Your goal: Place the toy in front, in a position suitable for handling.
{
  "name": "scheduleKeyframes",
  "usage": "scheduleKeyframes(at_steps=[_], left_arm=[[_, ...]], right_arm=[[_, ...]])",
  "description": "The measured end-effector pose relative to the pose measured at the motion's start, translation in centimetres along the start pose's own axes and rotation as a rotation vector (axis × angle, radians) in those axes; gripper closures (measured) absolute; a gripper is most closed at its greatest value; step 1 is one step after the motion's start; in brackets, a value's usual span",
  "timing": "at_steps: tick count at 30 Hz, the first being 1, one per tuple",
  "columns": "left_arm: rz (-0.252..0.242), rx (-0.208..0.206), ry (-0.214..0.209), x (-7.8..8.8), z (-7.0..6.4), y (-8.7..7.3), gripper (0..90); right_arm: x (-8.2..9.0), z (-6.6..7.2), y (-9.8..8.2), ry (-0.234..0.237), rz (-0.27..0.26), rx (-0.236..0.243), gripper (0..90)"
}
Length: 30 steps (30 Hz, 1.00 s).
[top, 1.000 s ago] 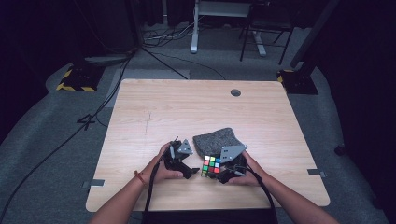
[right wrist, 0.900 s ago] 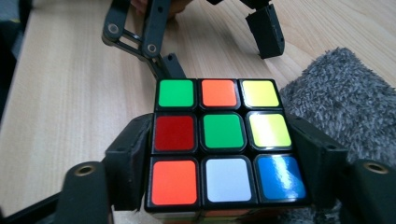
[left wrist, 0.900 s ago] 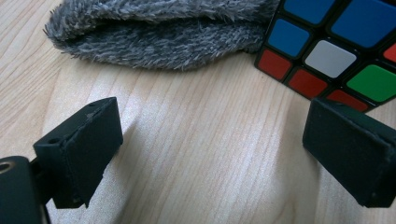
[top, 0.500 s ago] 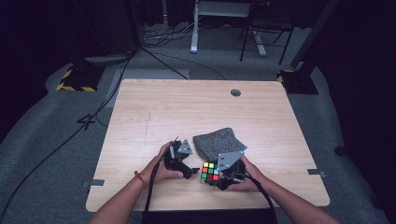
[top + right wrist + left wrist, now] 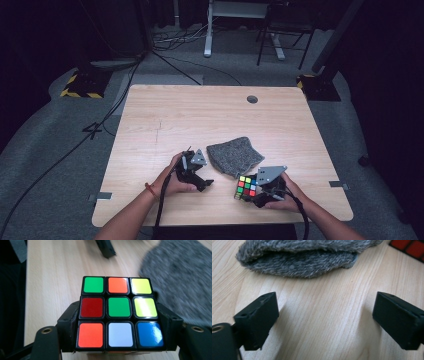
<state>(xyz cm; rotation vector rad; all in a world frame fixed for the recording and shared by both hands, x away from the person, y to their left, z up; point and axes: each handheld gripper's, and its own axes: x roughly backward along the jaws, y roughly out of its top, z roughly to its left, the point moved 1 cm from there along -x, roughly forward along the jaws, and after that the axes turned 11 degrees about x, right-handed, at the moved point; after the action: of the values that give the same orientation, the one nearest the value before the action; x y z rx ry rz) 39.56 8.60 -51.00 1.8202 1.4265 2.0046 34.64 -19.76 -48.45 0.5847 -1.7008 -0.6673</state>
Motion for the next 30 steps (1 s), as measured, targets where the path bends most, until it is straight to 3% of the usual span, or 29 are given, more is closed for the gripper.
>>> scheduleKeyframes(at_steps=[3, 5, 6, 7, 9, 12, 13, 14, 17, 22, 24, 25, 27, 30], left_arm=[[0.002, 0.01, 0.009, 0.0, 0.1, 0.1, 8.8], [-0.027, 0.036, 0.007, 0.0, 0.2, 0.4, 19.8], [-0.027, 0.036, 0.007, 0.0, 0.2, 0.4, 19.7], [-0.049, 0.012, 0.002, 0.1, 0.0, 0.7, 14.4], [-0.062, -0.012, 0.001, 0.3, -0.2, 1.0, 18.2], [-0.106, -0.03, -0.026, 0.7, -0.6, 2.6, 16.9], [-0.106, -0.03, -0.026, 0.7, -0.6, 2.6, 16.7], [-0.125, -0.022, -0.034, 0.6, -0.7, 4.0, 15.7], [-0.144, -0.018, -0.044, 0.3, -0.6, 5.2, 16.5], [-0.115, -0.015, -0.032, -1.7, -0.7, 6.9, 16.4], [-0.098, -0.033, -0.01, -2.7, -0.8, 7.1, 16.5], [-0.069, -0.046, 0.044, -3.7, -0.8, 7.3, 16.0], [-0.063, -0.04, 0.065, -4.1, -0.7, 7.3, 16.0], [-0.005, 0.002, 0.089, -5.4, 0.1, 7.2, 15.4]], right_arm=[[0.7, -0.6, -1.2, -0.035, 0.015, -0.026, 29.8], [0.7, -0.9, -2.0, -0.049, 0.027, -0.046, 28.5], [0.7, -0.9, -2.0, -0.049, 0.027, -0.046, 28.5], [0.6, -1.2, -2.9, -0.043, 0.011, -0.083, 27.0], [0.5, -1.3, -3.3, -0.035, -0.015, -0.097, 28.2], [0.1, -1.3, -3.6, -0.035, -0.019, -0.098, 28.2], [0.1, -1.3, -3.6, -0.035, -0.019, -0.098, 28.2], [0.0, -1.3, -3.7, -0.049, -0.025, -0.105, 33.2], [0.1, -1.6, -3.8, -0.058, -0.026, -0.101, 33.4], [0.2, -1.8, -3.9, -0.066, -0.02, -0.091, 33.4], [0.4, -1.9, -4.0, -0.061, -0.014, -0.09, 33.4], [0.6, -2.0, -4.2, -0.059, -0.01, -0.086, 33.4], [0.7, -2.0, -4.2, -0.061, -0.01, -0.086, 33.4], [1.0, -2.2, -4.5, -0.062, -0.002, -0.094, 33.4]])
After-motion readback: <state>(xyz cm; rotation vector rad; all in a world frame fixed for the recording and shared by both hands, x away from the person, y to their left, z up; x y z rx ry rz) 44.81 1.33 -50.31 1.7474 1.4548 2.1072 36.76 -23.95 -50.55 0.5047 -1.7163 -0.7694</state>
